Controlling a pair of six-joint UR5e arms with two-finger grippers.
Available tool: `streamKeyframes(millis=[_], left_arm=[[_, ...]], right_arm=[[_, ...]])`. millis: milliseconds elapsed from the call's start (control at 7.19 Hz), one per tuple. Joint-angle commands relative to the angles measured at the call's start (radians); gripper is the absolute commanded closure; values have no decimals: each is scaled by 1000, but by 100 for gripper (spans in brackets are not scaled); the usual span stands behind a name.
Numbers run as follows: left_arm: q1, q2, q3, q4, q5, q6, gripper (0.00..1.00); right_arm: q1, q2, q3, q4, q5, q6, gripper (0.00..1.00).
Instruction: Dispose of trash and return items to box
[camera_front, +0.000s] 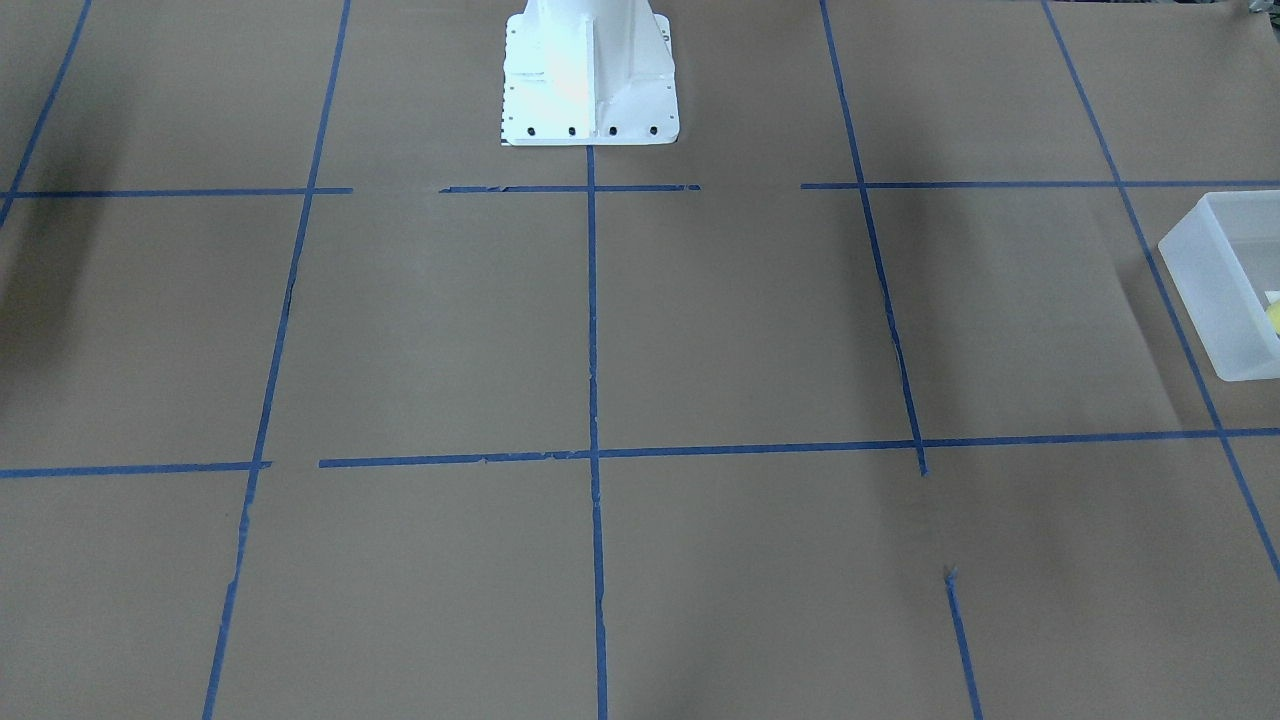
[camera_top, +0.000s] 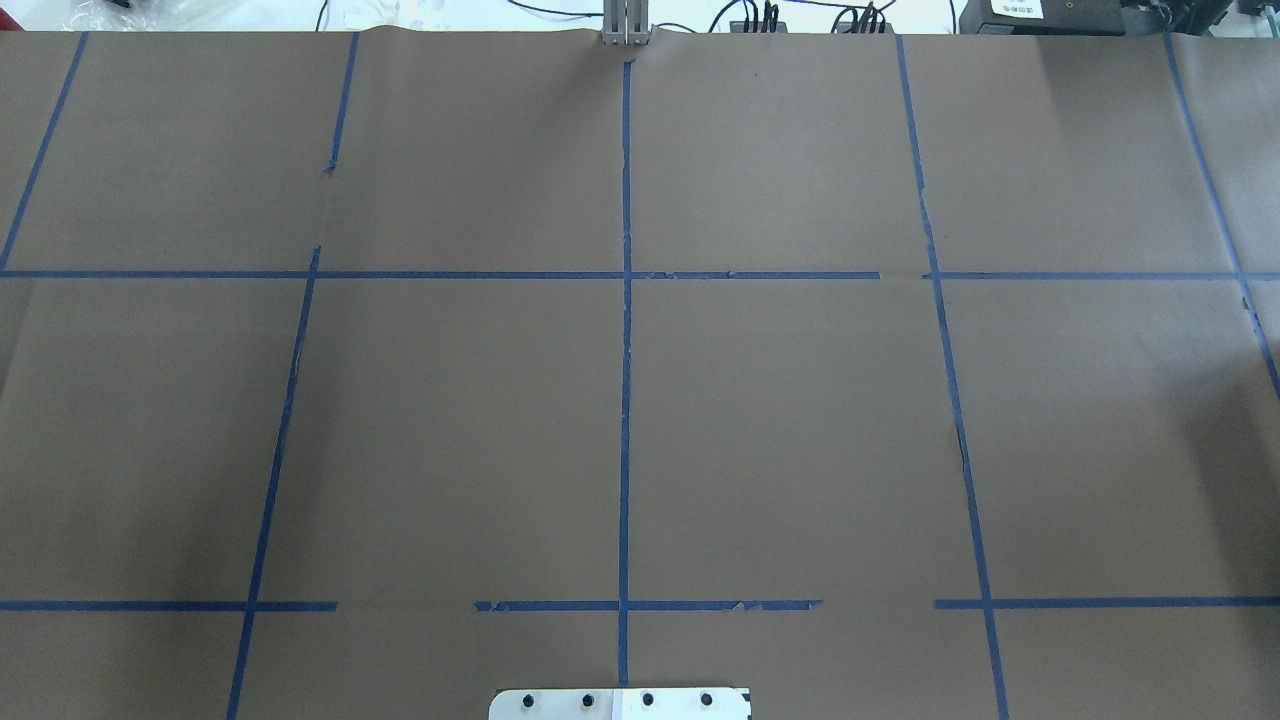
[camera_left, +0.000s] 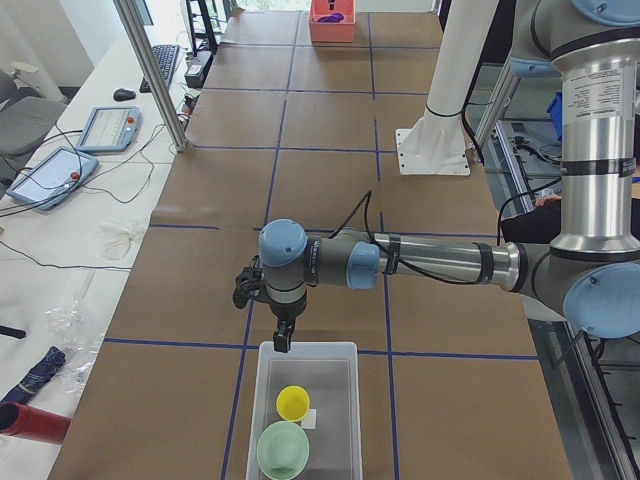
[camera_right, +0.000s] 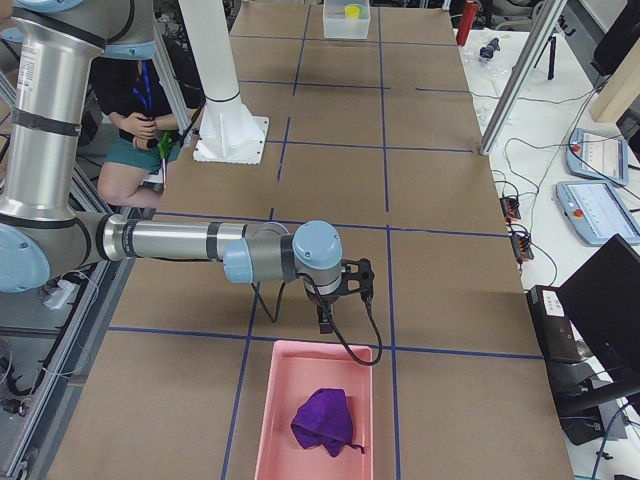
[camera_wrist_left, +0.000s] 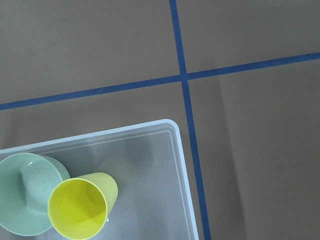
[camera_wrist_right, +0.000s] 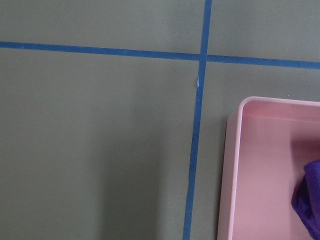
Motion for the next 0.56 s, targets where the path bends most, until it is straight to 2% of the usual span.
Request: streamKeyframes(millis=[0,417], left_arm=[[1,0,1,0,0,-2,0],[1,0,3,0,2,-2,0]], right_arm=[[0,0,-3,-1,0,0,0],[-2,0,-17,-1,0,0,0]])
